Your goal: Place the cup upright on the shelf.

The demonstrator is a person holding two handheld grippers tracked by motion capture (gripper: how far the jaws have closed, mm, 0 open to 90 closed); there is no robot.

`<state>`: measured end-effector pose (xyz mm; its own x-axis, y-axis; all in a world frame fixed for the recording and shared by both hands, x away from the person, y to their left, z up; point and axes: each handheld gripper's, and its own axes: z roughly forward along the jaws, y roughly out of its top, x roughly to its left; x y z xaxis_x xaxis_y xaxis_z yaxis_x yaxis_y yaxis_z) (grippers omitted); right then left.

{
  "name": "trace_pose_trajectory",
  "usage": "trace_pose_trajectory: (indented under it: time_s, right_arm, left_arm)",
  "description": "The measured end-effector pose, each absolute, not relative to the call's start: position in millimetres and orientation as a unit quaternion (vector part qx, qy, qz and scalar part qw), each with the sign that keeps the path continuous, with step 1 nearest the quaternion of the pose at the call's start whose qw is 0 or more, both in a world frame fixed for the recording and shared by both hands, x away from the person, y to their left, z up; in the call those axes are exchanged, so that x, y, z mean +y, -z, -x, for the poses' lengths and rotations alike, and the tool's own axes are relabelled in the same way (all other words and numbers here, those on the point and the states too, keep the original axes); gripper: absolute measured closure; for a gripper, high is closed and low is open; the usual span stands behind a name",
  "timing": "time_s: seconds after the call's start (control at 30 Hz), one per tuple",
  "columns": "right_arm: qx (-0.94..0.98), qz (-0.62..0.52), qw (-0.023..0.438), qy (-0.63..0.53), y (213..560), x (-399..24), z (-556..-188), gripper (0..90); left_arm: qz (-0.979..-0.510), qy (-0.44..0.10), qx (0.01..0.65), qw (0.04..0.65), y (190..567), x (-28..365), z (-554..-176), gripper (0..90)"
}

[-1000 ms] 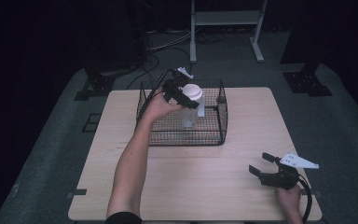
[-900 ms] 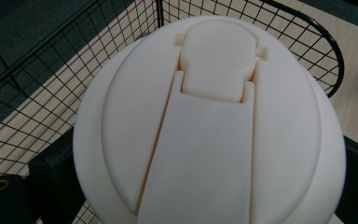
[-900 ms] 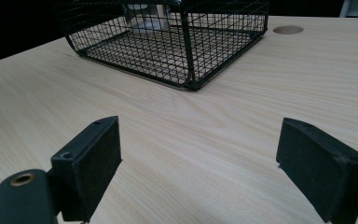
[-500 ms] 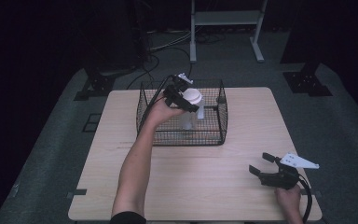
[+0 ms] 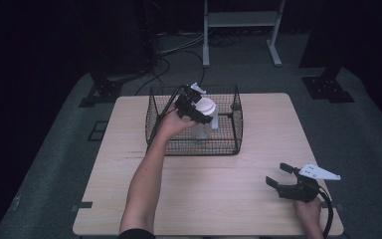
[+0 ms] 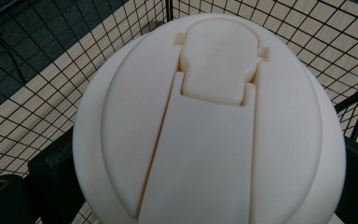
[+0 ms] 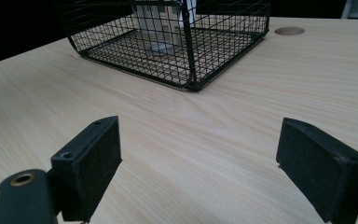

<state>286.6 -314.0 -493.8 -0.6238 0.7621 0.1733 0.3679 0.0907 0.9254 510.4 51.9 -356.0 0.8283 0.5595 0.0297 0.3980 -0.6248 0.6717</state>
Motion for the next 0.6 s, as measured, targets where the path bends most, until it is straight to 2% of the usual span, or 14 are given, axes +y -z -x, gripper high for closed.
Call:
trace_pose_trajectory:
  time_s: [0.6]
  right_arm:
    - [0.72, -0.394, 0.182, -0.541, 494.2, -312.2, -286.9, 12.8]
  left_arm:
    - [-0.894, -0.122, 0.264, 0.341, 356.9, 53.0, -508.4, 4.5]
